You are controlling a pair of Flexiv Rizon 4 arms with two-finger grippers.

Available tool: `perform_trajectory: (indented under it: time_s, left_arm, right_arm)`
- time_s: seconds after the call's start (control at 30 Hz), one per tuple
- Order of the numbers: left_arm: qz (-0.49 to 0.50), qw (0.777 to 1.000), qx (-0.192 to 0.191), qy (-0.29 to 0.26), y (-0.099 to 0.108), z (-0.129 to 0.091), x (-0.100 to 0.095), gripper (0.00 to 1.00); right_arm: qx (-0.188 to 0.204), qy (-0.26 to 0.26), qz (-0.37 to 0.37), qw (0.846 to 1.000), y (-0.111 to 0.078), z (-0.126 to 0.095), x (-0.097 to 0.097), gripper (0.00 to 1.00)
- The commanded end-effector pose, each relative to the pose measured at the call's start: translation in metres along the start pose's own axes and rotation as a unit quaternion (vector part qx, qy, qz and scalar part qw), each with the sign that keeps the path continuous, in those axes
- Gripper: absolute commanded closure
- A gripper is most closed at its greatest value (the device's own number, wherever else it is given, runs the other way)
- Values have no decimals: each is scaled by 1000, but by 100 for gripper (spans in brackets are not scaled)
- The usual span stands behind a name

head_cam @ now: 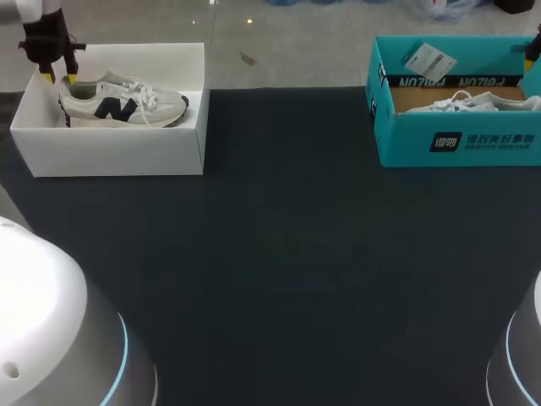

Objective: Take the shoe out of the shoebox, open the shoe tongue, remove and reinsert the insole, then place the shoe into the shoebox

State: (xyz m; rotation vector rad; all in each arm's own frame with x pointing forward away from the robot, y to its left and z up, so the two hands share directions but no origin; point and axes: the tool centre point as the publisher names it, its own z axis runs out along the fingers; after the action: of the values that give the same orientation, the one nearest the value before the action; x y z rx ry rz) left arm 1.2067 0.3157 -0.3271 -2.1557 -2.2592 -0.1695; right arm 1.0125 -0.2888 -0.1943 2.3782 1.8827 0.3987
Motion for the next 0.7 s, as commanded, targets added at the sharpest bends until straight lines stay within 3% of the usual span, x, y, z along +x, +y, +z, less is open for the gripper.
perform_trajectory:
  time_s: [0.03,0.7]
  left_arm:
    - [11,1000,-5,-6,4,4,2,55]
    - [40,999,-14,-20,9,34,5,56]
  right_arm:
    - [0,0,0,1000,0,0,0,0]
    - [0,0,0,1000,0,0,0,0]
